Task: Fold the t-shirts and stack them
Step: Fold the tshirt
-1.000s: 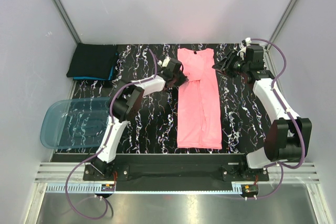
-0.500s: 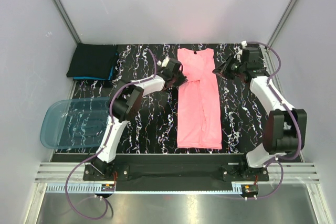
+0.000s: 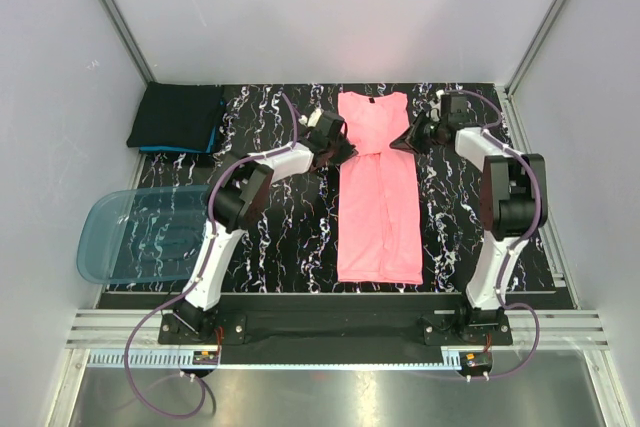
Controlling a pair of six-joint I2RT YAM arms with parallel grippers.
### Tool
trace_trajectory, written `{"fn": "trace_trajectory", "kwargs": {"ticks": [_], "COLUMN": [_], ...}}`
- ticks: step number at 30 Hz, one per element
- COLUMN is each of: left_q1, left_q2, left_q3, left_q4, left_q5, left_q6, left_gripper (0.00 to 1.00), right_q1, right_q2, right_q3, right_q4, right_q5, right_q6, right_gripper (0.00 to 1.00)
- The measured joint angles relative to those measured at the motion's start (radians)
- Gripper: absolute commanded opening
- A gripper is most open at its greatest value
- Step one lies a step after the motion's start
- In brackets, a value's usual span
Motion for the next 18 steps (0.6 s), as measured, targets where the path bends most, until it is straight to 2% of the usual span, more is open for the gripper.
{"fn": "trace_trajectory", "kwargs": {"ticks": [9,12,13,18], "left_q1": [0.007,0.012,0.014,0.019], "left_q2": [0.0,0.0,0.0,-0.017], "left_q3": [-0.001,-0.003,-0.005,-0.007], "left_q4": [0.018,0.027,0.027,-0.016], "left_q5": [0.036,0.047,0.053,0.075], "left_q6": [-0.004,-0.004,-0.002,0.041], "left_gripper": [0.07,0.21,0.29,0.34], "right_q1": [0.0,0.0,-0.001,-0.001], "right_q2": [0.211,0.243,0.243,0.229], "right_q3": [0.09,0.092,0.097,0.136], "right_q4": [-0.016,-0.056,-0.068,-0.132], "right_q5": [-0.025,-0.024,-0.018,0.024], "right_q6": [-0.012,-0.023,-0.027,-0.056], "right_gripper": [0.0,0.02,0.04,0.07]}}
